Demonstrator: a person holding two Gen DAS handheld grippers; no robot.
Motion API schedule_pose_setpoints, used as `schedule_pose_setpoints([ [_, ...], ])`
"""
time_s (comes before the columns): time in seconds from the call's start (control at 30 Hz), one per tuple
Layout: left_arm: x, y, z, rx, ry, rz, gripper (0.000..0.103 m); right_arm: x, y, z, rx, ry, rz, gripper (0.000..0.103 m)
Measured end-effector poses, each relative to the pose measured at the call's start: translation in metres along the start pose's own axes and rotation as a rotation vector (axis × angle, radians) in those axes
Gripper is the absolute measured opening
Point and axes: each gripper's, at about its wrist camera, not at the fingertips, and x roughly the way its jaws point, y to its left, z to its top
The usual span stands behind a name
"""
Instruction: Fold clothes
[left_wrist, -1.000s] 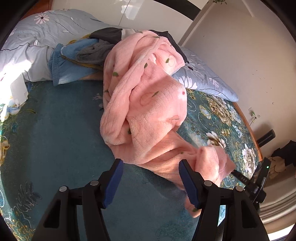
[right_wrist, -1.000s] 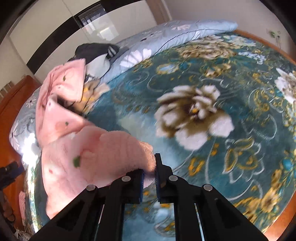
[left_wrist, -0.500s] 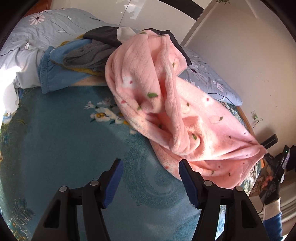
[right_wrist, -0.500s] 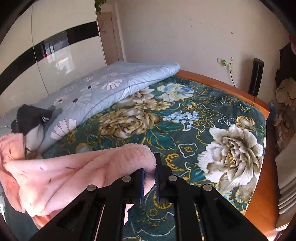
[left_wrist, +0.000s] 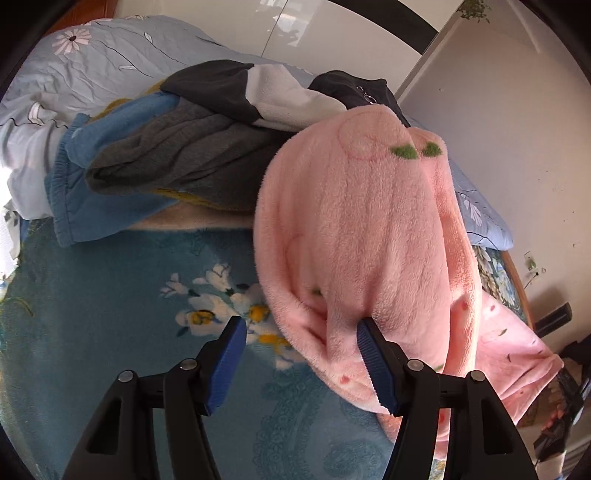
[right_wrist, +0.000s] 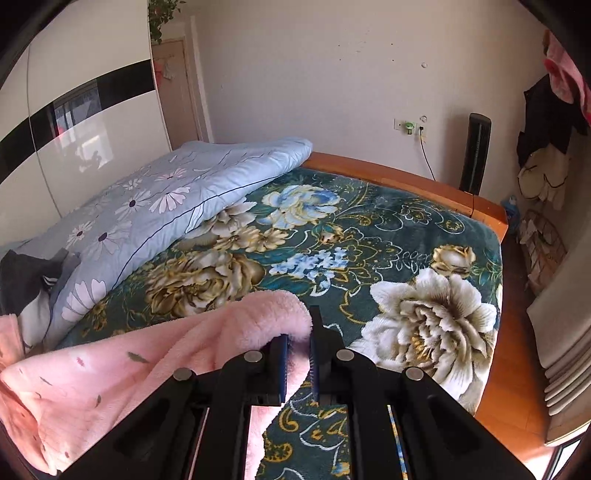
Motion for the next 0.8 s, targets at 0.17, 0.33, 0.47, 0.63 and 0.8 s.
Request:
schedule_pose_setpoints([
  [0.17,0.018,0.005,0.001,-0.117,-0.009,-0.085,0.065,0.003,-0.008,-0.006,0.003,0.028,0.022,0.01],
  [0.33,0.014,0.003,-0.004,-0.119,-0.043,-0.125,0.034,-0.005,-0.005,-0.005,-0.011,0.024,0.034,0.01],
  [0.47,0.002,0.0,-0.006,-0.13,-0.077,-0.102,0.005,-0.018,0.002,-0.003,-0.016,0.01,0.057,0.01],
  [0.63,-0.046,0.017,-0.01,-0.171,-0.179,-0.143,0.003,-0.046,0.005,0.001,-0.033,-0.025,0.084,0.01],
  [0.8,-0.111,0.041,-0.003,-0.199,-0.339,-0.175,0.0,-0.075,0.009,0.005,-0.05,-0.074,0.11,0.01],
])
